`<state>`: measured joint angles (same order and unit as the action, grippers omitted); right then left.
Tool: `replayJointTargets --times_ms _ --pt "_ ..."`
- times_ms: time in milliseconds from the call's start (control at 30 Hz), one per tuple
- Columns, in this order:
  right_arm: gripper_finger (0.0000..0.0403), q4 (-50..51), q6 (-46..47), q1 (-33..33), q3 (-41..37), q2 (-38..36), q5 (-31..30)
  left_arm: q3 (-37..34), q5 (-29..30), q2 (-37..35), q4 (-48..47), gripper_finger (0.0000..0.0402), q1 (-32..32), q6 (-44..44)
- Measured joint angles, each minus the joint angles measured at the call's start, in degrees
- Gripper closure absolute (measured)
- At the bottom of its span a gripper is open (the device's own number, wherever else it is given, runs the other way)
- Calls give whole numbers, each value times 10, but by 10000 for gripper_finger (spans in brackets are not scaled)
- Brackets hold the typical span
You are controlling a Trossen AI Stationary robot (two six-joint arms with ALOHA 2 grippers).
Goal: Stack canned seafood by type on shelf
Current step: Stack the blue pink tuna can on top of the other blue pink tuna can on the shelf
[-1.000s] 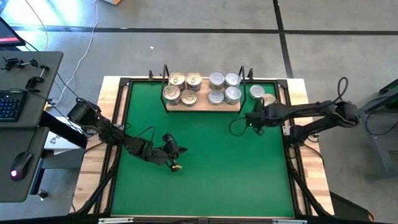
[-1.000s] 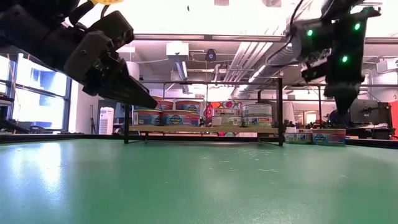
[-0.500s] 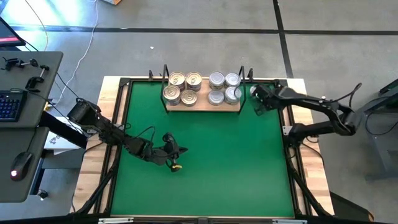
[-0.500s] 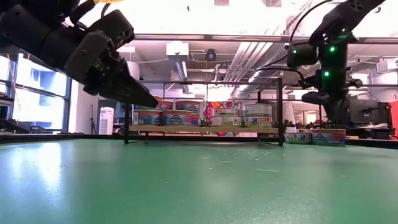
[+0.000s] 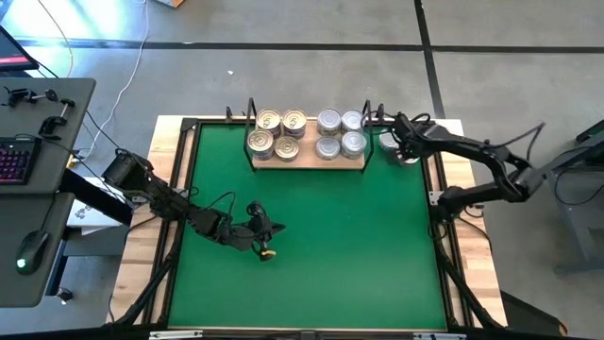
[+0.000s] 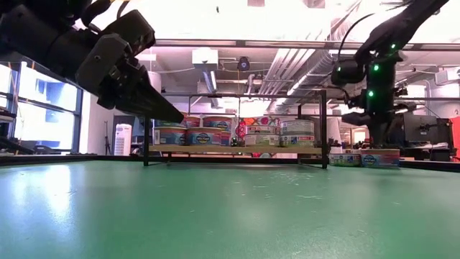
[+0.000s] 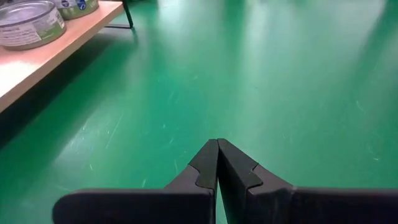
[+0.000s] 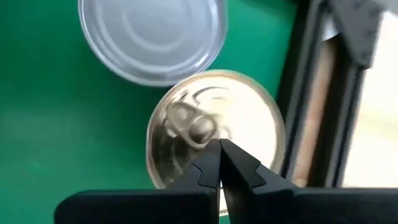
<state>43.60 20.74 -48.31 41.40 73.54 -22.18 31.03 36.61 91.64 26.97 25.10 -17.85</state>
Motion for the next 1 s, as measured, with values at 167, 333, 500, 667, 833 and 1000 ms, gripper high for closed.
replayJointTargets --times_ms 167,333,500,667,833,1000 --pt "403 -16 -2 -2 -11 41 0 0 0 0 0 401 1 0" --pt "403 -3 -1 4 -17 52 8 0 -3 0 0 401 3 -5" --pt "403 50 34 29 -16 42 53 0 -4 0 0 402 2 -6" --pt "403 127 105 76 -16 28 102 0 -4 0 0 401 2 -11" --pt "403 176 172 155 -20 11 164 0 -4 0 0 401 2 -11" --pt "403 183 231 254 -22 2 197 0 -4 0 0 401 2 -10"
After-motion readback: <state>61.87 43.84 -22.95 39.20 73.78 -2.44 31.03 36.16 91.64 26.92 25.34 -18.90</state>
